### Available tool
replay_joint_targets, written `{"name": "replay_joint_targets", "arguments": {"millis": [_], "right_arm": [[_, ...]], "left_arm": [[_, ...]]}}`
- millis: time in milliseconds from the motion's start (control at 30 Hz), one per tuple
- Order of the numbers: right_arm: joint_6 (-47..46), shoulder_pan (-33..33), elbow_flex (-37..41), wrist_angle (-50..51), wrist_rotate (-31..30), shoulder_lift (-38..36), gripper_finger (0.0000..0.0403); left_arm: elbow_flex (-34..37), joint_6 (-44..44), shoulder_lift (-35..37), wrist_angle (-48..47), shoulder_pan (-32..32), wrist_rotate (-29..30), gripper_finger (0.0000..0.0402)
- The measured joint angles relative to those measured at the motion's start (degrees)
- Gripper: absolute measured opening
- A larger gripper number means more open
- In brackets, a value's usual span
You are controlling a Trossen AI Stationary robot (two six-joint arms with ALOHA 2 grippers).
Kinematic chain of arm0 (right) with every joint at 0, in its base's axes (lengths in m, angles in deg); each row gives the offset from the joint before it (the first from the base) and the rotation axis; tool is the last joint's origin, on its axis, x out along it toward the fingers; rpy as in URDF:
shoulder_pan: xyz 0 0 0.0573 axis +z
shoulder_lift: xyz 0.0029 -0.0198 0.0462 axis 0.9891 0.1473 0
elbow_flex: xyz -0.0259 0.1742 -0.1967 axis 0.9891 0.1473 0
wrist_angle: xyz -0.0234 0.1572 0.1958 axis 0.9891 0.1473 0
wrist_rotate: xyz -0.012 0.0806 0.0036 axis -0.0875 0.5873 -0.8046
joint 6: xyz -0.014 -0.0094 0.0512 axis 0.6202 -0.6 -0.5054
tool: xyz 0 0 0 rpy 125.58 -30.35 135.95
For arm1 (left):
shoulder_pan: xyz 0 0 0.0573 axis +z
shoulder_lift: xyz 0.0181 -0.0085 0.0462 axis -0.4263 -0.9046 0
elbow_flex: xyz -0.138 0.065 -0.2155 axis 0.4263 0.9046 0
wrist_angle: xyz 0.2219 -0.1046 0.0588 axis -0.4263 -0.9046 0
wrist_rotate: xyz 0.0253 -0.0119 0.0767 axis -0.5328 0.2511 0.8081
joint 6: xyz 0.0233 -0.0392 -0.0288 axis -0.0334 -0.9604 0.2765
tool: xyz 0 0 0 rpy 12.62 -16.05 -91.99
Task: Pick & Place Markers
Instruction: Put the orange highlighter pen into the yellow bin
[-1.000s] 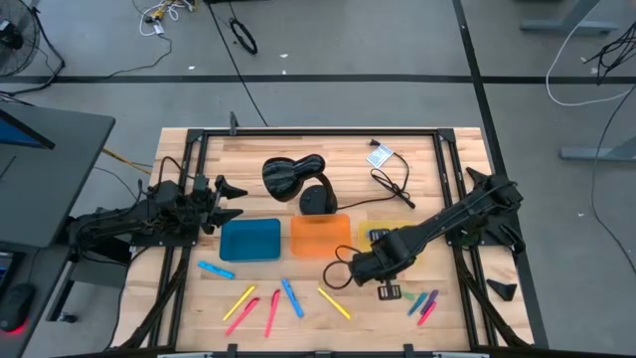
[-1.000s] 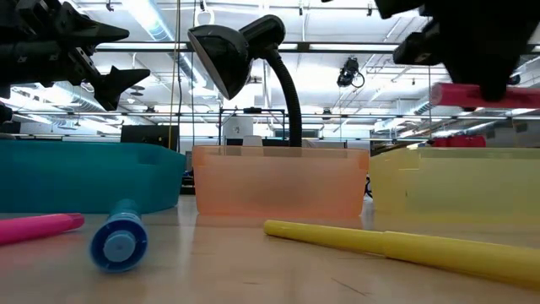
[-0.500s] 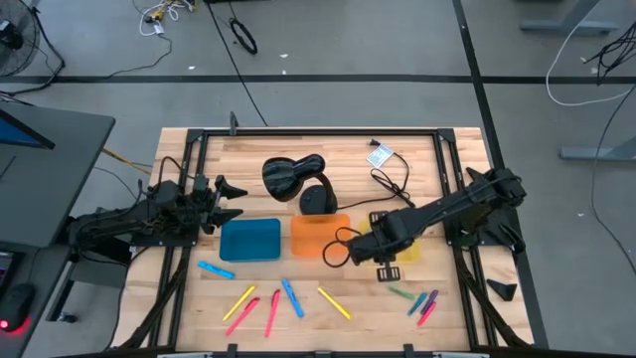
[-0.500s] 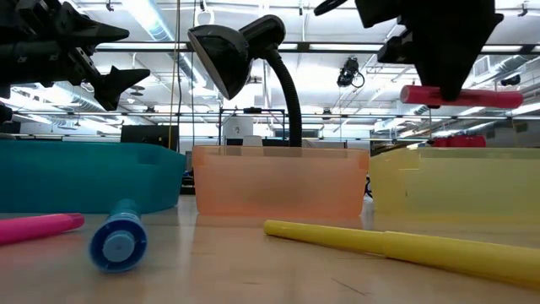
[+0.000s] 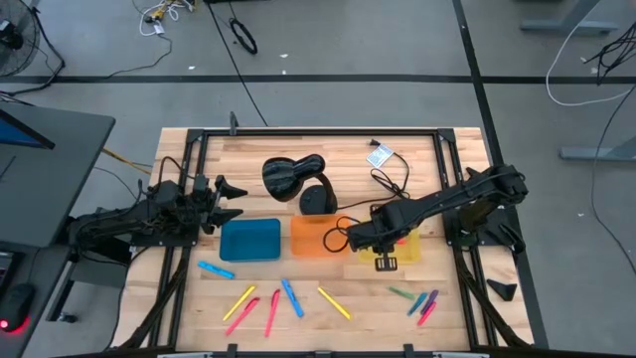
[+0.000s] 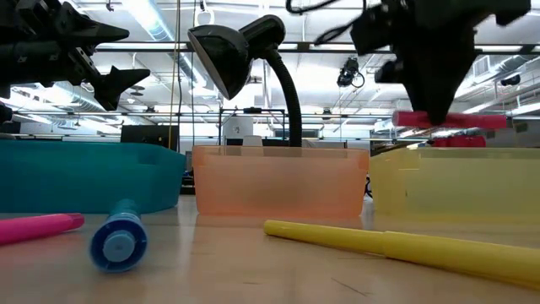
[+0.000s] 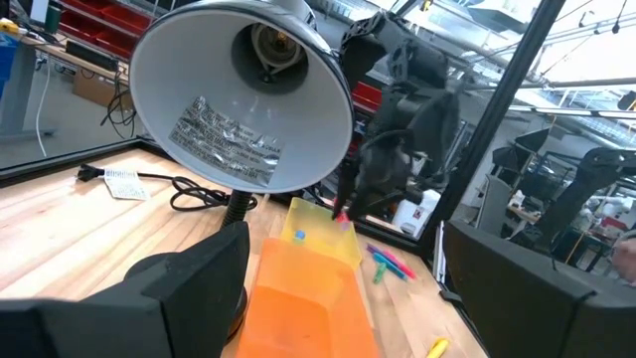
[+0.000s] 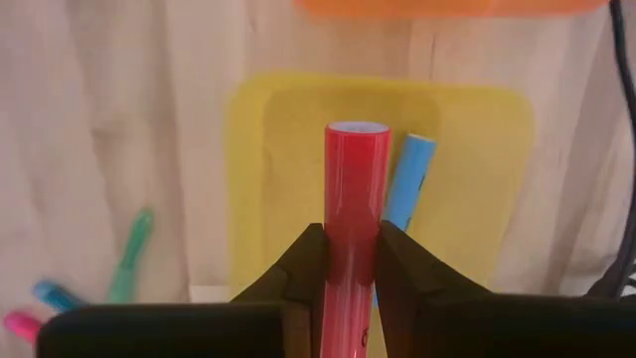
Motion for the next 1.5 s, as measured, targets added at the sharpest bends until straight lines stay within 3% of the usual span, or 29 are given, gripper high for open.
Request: {"name": "replay_joint_targets", "arguments": {"millis": [633,1100,1500], "right_arm": [[1.9,-4.31,14.09,-13.98,-0.05,-1.3,0.0059],[1.32,-4.3,16.74,-16.72,0.46,-1.26,0.0061],[1.43,-4.3,16.74,-16.83,0.46,-1.26,0.0122]], "left_arm": [[-0.01,0.0,0.0,0.0,0.01,0.0,0.0342],[0.01,-0.02,-0.01,0.0,0.0,0.0,0.0342],[-0.01,-0.01,-0.02,0.0,-0.01,0.0,0.0342]]}}
